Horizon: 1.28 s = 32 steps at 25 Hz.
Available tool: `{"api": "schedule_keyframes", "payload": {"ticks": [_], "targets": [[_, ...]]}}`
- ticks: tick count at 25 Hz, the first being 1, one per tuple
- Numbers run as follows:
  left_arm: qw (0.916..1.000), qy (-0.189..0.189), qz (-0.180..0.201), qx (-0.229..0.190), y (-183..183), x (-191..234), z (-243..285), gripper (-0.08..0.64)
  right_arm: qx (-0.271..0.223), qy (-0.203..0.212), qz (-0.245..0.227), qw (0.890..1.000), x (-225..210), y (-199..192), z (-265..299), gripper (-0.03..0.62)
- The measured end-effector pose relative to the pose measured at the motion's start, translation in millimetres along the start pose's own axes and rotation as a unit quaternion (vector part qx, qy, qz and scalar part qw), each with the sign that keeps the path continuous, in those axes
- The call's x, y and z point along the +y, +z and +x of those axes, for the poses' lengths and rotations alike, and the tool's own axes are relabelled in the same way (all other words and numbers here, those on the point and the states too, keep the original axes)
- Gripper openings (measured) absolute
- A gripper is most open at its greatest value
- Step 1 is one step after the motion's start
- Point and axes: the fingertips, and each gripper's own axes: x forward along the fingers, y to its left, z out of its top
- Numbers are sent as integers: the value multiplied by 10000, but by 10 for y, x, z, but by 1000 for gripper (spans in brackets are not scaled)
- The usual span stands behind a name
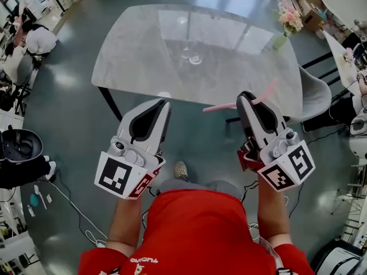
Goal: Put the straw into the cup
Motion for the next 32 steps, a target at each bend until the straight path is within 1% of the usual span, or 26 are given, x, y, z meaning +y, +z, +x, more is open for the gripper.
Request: {"api": "schedule_keyframes", "payload": {"ticks": [7, 11, 16, 23, 27, 32], "targets": [[9999, -83, 1, 102, -74, 242, 192, 6, 160, -375, 19, 9992, -363, -130, 366, 23], [9998, -98, 22, 161, -151, 319, 274, 6, 285, -449, 5, 9986, -536, -249, 549, 23], [9997, -12, 52, 252, -238, 395, 357, 6, 448, -410, -35, 9982, -780, -378, 753, 23], [9993, 251, 105, 252, -285, 592, 631, 6, 442, -218, 34, 9988, -1109, -386, 1078, 23], [9984, 425, 113, 342, -395, 724, 905, 6, 448, -82, 91, 9989, -1330, -407, 1255, 23], [9966, 683, 102, 453, -604, 916, 1307, 6, 474, 0, 257, 9985, -1716, -542, 1463, 23]]}}
